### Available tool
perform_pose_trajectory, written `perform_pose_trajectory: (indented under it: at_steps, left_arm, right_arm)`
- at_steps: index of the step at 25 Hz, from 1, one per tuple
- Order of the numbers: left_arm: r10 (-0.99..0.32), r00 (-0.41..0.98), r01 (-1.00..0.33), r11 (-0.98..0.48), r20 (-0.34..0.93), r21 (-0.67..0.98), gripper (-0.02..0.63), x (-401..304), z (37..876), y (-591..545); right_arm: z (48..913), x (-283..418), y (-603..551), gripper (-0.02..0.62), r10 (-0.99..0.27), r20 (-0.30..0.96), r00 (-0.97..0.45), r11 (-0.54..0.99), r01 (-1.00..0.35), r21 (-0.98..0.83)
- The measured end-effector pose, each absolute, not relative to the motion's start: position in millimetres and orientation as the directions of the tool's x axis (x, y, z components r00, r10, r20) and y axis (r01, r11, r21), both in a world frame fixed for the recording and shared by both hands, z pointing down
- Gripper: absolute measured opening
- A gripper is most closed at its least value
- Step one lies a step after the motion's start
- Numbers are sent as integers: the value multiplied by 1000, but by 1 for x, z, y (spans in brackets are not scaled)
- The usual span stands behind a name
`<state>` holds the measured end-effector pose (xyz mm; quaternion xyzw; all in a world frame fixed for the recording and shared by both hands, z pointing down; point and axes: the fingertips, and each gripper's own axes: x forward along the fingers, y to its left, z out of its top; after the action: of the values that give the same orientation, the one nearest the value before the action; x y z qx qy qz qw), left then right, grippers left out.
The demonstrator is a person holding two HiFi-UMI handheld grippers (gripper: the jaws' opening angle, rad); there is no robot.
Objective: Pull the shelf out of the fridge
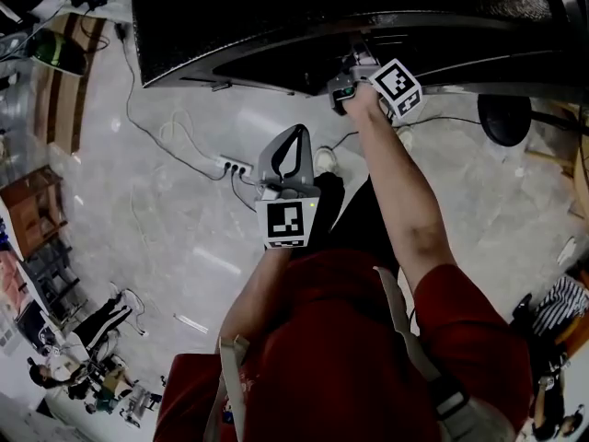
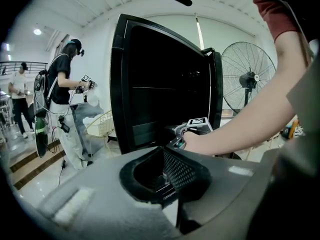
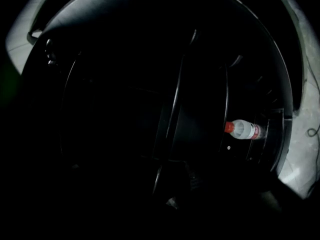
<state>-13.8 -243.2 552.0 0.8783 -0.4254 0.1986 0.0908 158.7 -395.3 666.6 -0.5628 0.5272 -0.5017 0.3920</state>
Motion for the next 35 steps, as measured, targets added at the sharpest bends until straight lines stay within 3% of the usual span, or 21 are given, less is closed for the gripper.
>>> perform_pose_trajectory:
  at_steps: [4,15,26,35]
  left_arm:
    - [-710,554,-786,-618,436,-7,-2,-15,556,-236]
    - [-731,514,-828,-560,448,36,-2,-14,564,-238]
    - [-724,509,-830,-556,465,43,-2,-9,570,-248]
    - [-715,503,-829,-558,485,37,-2,-20,577,-247]
  right_arm:
    - [670,162,-406,258,-996,91,6,-91,-98,-991]
    - [669,164,-431,238,-996,39,82,-40,-8,-999]
    - [666,189,-454,50,-979,81,188,-83,-3,-997]
    - [662,188,-458,11,-983,25,183,-24,7,-1000]
